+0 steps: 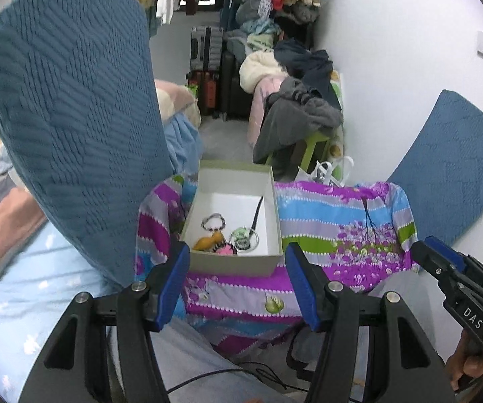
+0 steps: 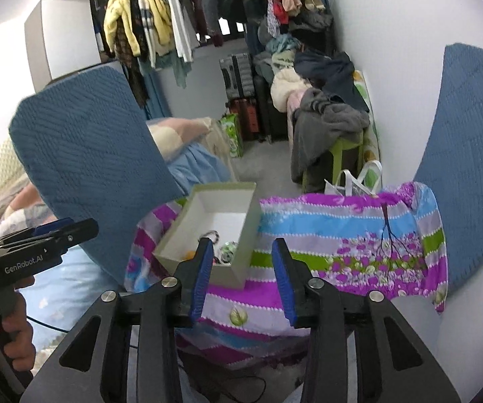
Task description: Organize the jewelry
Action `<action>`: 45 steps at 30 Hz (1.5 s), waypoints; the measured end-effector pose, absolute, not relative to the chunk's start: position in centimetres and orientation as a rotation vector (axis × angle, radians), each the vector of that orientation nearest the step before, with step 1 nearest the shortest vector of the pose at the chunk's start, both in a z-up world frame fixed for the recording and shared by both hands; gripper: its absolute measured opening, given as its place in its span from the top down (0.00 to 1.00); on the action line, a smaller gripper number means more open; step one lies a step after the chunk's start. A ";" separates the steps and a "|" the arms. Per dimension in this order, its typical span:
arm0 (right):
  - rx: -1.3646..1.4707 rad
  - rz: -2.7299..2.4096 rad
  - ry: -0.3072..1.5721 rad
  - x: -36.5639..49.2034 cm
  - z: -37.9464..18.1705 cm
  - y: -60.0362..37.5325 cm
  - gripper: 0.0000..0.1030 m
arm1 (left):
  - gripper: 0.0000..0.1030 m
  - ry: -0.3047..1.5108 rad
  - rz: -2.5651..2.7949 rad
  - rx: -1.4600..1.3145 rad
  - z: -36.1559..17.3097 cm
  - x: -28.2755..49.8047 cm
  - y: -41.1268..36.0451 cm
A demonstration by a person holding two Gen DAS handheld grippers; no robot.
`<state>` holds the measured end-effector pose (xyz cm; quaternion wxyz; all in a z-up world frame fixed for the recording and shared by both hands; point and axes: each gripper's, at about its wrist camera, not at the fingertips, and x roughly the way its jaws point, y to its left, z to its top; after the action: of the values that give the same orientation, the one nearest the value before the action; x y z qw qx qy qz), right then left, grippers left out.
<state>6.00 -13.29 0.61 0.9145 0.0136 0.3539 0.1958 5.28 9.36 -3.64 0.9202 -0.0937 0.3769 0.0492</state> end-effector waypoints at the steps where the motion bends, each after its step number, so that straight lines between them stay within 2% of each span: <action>1: 0.033 0.399 0.739 5.8 0.1 -13.3 0.65 | 0.42 0.782 0.103 -0.199 -4.2 5.4 9.5; 7: 0.026 0.390 0.784 6.2 -1.9 -13.6 0.60 | 0.42 0.800 0.122 -0.210 -5.7 5.9 9.8; 10: 0.016 0.389 0.781 6.3 -2.2 -13.4 0.45 | 0.42 0.797 0.121 -0.209 -5.9 6.0 9.8; 12: 0.013 0.388 0.774 6.4 -2.4 -13.3 0.43 | 0.42 0.797 0.124 -0.213 -6.0 6.0 9.8; 14: 0.014 0.381 0.773 6.7 -2.5 -13.3 0.32 | 0.42 0.796 0.124 -0.213 -6.0 6.0 9.7; 23: -0.004 0.361 0.783 7.4 -3.1 -13.3 0.04 | 0.42 0.814 0.142 -0.201 -6.4 6.3 9.7; 33: -0.008 0.339 0.784 8.2 -3.5 -13.6 0.00 | 0.42 0.818 0.159 -0.211 -6.6 6.5 9.8; 45: -0.016 0.333 0.782 8.0 -3.4 -13.7 0.00 | 0.42 0.813 0.154 -0.219 -6.3 6.4 9.8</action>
<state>8.04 -13.68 -3.39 0.9111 -0.0077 0.3792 0.1615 6.41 9.76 -6.31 0.9098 -0.1061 0.3943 0.0748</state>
